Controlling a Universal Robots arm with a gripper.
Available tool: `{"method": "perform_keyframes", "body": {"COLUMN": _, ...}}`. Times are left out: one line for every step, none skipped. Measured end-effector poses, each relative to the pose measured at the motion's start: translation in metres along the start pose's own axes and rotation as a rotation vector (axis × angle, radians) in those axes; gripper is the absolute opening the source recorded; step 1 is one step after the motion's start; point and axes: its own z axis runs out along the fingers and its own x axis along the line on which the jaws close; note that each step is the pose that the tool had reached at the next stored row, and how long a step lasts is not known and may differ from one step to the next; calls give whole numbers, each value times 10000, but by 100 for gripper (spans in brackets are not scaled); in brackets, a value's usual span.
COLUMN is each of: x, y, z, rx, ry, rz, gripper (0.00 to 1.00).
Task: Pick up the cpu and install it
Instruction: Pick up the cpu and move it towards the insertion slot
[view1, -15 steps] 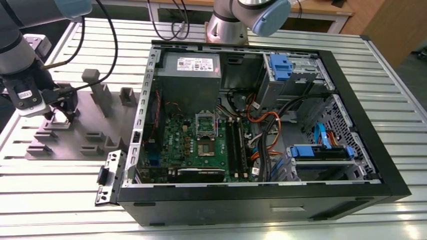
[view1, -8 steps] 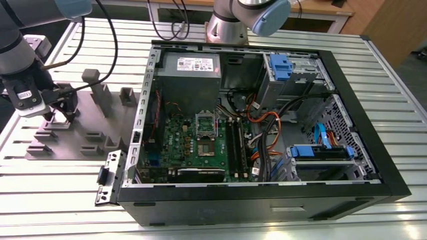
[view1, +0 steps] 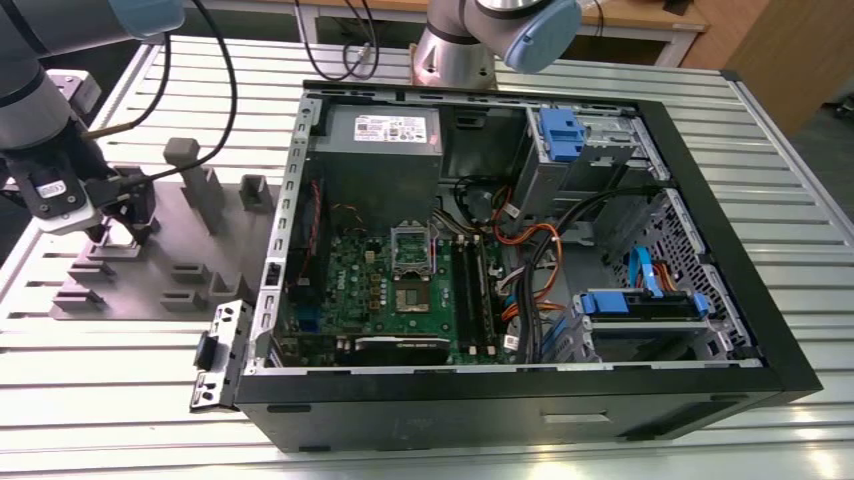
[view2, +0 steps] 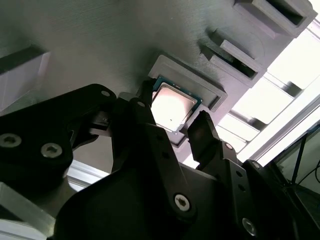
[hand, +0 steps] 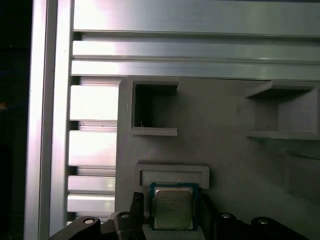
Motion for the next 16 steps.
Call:
{"method": "perform_keyframes", "body": {"x": 0, "y": 0, "z": 0, "rx": 0, "ry": 0, "rz": -3, "gripper": 55}}
{"method": "perform_keyframes", "body": {"x": 0, "y": 0, "z": 0, "rx": 0, "ry": 0, "rz": -6, "gripper": 55}}
{"method": "perform_keyframes", "body": {"x": 0, "y": 0, "z": 0, "rx": 0, "ry": 1, "rz": -6, "gripper": 55}}
{"method": "perform_keyframes", "body": {"x": 0, "y": 0, "z": 0, "rx": 0, "ry": 1, "rz": -6, "gripper": 55}}
{"method": "perform_keyframes", "body": {"x": 0, "y": 0, "z": 0, "rx": 1, "ry": 0, "rz": -6, "gripper": 55}}
{"method": "perform_keyframes", "body": {"x": 0, "y": 0, "z": 0, "rx": 1, "ry": 0, "rz": -7, "gripper": 55}}
{"method": "perform_keyframes", "body": {"x": 0, "y": 0, "z": 0, "rx": 1, "ry": 0, "rz": -7, "gripper": 55}}
{"method": "perform_keyframes", "body": {"x": 0, "y": 0, "z": -1, "rx": 2, "ry": 0, "rz": -7, "gripper": 55}}
{"method": "perform_keyframes", "body": {"x": -1, "y": 1, "z": -3, "rx": 2, "ry": 1, "rz": -7, "gripper": 55}}
{"method": "perform_keyframes", "body": {"x": -1, "y": 1, "z": -5, "rx": 1, "ry": -1, "rz": -7, "gripper": 55}}
{"method": "perform_keyframes", "body": {"x": -1, "y": 3, "z": -5, "rx": 0, "ry": -7, "rz": -8, "gripper": 55}}
{"method": "perform_keyframes", "body": {"x": -1, "y": 6, "z": -6, "rx": 3, "ry": -12, "rz": -7, "gripper": 55}}
{"method": "perform_keyframes", "body": {"x": -1, "y": 8, "z": -7, "rx": 5, "ry": -19, "rz": -7, "gripper": 55}}
{"method": "perform_keyframes", "body": {"x": -1, "y": 11, "z": -8, "rx": 8, "ry": -26, "rz": -8, "gripper": 55}}
{"method": "perform_keyframes", "body": {"x": -1, "y": 17, "z": -9, "rx": 11, "ry": -31, "rz": -7, "gripper": 55}}
{"method": "perform_keyframes", "body": {"x": -1, "y": 19, "z": -11, "rx": 12, "ry": -34, "rz": -7, "gripper": 55}}
